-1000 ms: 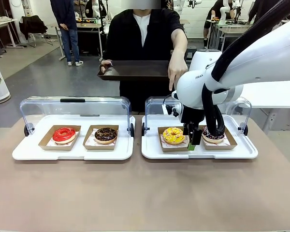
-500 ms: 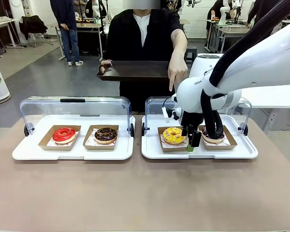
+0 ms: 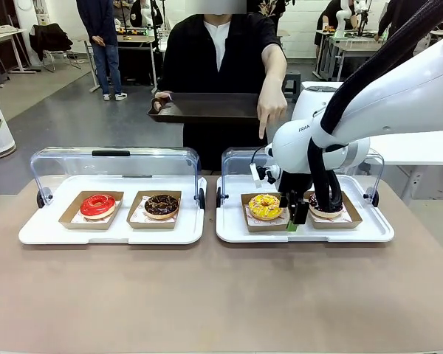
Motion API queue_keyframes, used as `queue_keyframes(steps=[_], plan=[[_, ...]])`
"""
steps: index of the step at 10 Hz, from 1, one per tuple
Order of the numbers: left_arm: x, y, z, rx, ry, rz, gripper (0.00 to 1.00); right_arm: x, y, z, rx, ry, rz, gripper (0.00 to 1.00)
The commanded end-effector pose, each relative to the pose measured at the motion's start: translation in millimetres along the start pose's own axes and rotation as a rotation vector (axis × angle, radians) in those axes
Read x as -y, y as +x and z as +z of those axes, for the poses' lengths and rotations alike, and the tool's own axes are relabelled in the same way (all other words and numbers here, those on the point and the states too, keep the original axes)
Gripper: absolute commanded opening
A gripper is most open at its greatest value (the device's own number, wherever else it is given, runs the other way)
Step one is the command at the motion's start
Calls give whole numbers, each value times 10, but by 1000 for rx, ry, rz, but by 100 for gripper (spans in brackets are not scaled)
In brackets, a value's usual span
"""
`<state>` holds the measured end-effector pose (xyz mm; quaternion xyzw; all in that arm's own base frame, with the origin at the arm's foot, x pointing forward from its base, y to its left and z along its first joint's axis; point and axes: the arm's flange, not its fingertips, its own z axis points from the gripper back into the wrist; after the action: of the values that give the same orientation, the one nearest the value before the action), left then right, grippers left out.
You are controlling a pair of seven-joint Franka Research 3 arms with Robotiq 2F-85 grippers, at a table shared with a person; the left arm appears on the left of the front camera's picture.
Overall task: Provide the desired donut to the person.
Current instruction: Pick up and lift the Paper togo box containing the Donut pointed at by the person.
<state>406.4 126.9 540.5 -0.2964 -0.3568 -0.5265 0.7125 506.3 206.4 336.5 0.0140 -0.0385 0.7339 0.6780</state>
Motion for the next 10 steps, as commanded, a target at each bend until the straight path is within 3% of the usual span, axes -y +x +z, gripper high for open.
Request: queue_keyframes(steps=[1, 10], plan=[[-5, 10, 4, 19, -2, -11, 100, 30, 9, -42, -20, -19, 27, 98], [-5, 10, 4, 19, -2, -11, 100, 37, -7, -35, -17, -8, 28, 13]])
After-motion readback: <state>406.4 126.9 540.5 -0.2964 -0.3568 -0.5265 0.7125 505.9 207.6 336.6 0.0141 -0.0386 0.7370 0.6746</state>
